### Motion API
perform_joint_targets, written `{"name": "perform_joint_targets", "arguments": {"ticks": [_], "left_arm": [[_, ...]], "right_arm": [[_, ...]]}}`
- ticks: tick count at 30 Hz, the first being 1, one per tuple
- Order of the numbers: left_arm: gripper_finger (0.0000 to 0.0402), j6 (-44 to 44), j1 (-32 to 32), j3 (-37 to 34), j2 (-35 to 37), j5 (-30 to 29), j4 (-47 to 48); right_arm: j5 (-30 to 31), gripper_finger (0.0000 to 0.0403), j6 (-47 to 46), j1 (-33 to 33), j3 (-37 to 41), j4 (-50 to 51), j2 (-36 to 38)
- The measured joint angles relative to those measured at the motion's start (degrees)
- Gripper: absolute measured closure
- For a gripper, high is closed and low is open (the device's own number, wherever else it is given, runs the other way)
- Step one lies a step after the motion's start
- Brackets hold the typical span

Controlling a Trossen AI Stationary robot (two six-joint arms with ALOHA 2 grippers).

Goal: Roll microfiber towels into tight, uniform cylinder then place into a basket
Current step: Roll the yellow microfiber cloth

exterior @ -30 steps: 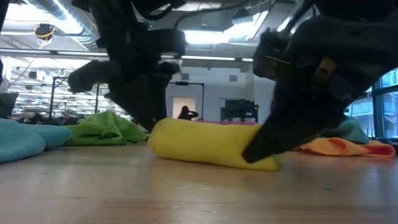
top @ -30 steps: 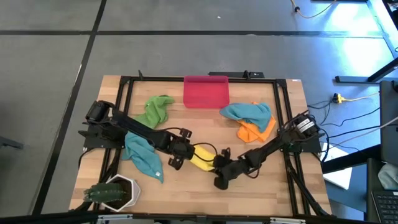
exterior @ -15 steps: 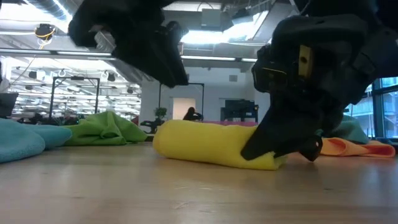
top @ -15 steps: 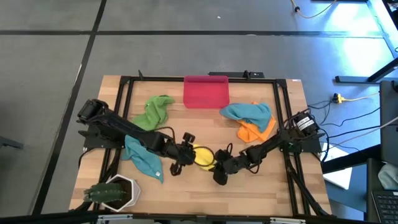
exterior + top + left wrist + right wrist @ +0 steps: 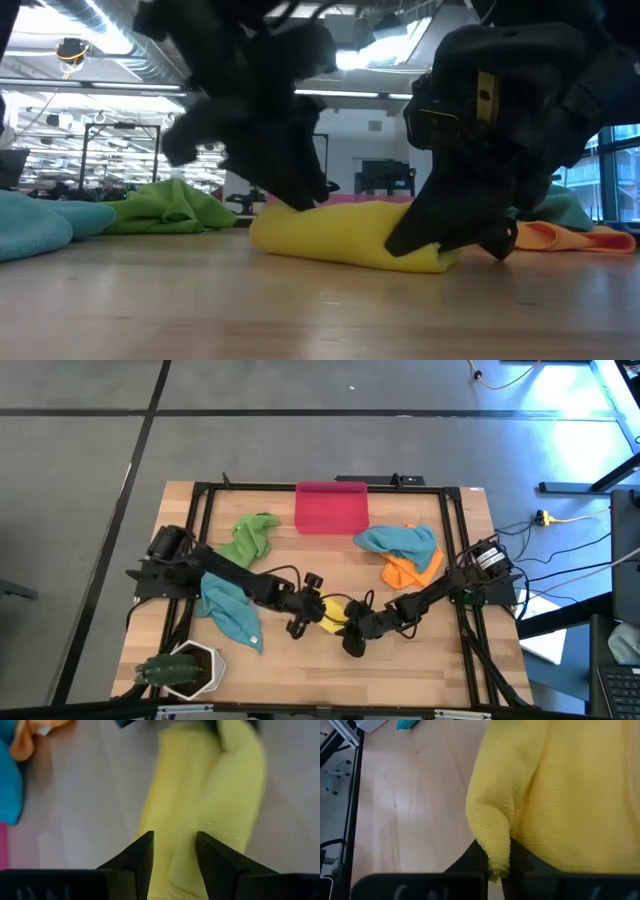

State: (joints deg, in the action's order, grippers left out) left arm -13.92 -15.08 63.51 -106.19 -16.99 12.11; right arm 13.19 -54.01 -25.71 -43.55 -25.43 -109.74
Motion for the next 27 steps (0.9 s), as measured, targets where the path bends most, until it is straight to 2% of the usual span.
{"name": "perform_joint_targets", "arguments": {"ticks": [6, 13, 17, 23, 27], "left_arm": [[0.0264, 0.25, 2.25, 0.04, -1.84, 2.13, -0.19], [0.0264, 0.31, 2.96, 0.23, -4.64, 3.20, -0.81], [0.0264, 0.88, 2.98, 0.30, -4.88, 3.85, -0.54], [0.0264, 1.34, 2.98, 0.19, -4.53, 4.19, -0.36], [0.0264, 1.73, 2.98, 0.16, -4.55, 4.29, -0.13]], "right_arm": [[0.02, 0.0353, 2.52, 0.00, -0.25, -0.12, -0.06], [0.03, 0.0345, 12.45, -0.17, -3.89, 3.81, 0.19], [0.61, 0.0320, 16.30, -0.68, -8.54, 14.51, 1.59], [2.08, 0.0245, 18.34, -1.04, -16.95, 32.75, 1.75], [7.90, 0.0202, 18.02, -1.76, -23.78, 47.84, 1.76]]}}
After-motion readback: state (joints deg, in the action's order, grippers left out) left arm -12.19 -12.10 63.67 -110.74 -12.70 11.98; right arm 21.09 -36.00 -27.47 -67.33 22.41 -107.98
